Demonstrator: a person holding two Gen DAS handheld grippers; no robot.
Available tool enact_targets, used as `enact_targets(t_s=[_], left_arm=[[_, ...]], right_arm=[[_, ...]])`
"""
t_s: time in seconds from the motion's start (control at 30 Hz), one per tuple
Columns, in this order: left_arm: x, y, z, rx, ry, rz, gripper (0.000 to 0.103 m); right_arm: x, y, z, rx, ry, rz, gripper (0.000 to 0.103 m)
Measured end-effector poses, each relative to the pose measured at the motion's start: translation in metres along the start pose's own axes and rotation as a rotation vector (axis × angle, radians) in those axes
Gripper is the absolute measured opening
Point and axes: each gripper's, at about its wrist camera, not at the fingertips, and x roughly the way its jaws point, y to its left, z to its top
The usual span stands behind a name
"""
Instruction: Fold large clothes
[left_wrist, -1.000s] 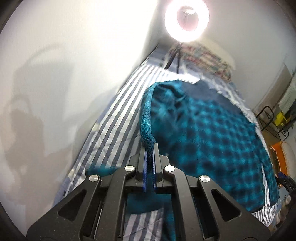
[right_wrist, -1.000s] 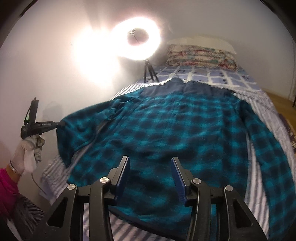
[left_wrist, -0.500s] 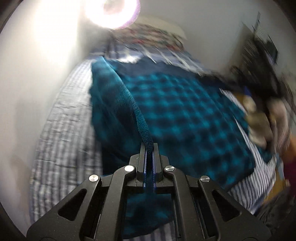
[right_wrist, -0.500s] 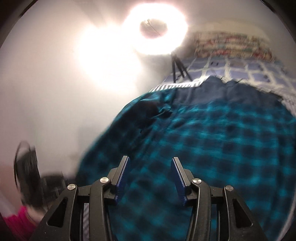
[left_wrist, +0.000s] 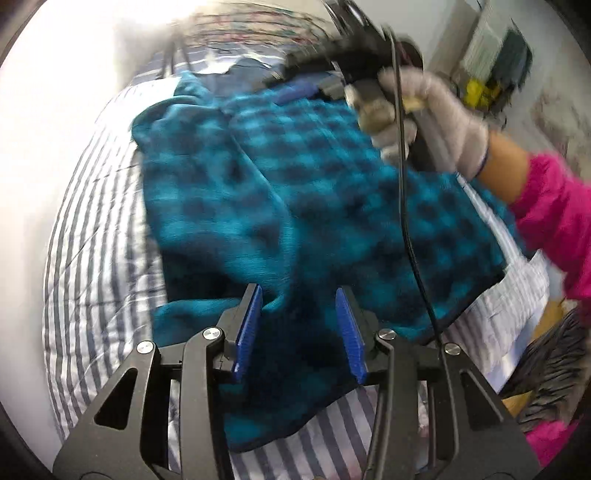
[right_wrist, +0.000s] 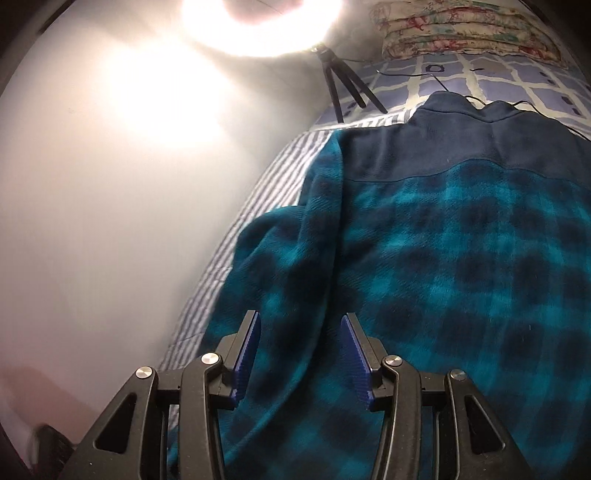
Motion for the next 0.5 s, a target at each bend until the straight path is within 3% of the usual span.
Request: enact_targets(t_s=[0.07, 0.17, 0.23, 0.37, 0.5], left_arm=[[-0.013, 0.025, 0.003, -0.062, -0.032, -0.012, 0.043], [-0.020, 0.068, 0.020, -0.161, -0.089, 0.051, 0.043], [-0.016, 0.099, 0.034, -0.232, -0.117, 0.046, 0.043], [0.001, 0.148, 0.047, -0.333, -0.110, 0.045, 0.043], [0.003, 0.169, 0.035, -0.364, -0.107, 0.097, 0.043]], right_arm=[[0.009, -0.006, 0.005, 0.005, 0.009, -0.006, 0.048], [0.026, -0.017, 0.012, 0.047, 0.024, 0.019, 0.048], [0.037, -0.020, 0.010, 0.074, 0.043, 0.044, 0.048], [0.044, -0.003, -0.013, 0.035, 0.110, 0.051, 0.048], [0.013, 0.030, -0.050, -0.048, 0.128, 0.101, 0.048]])
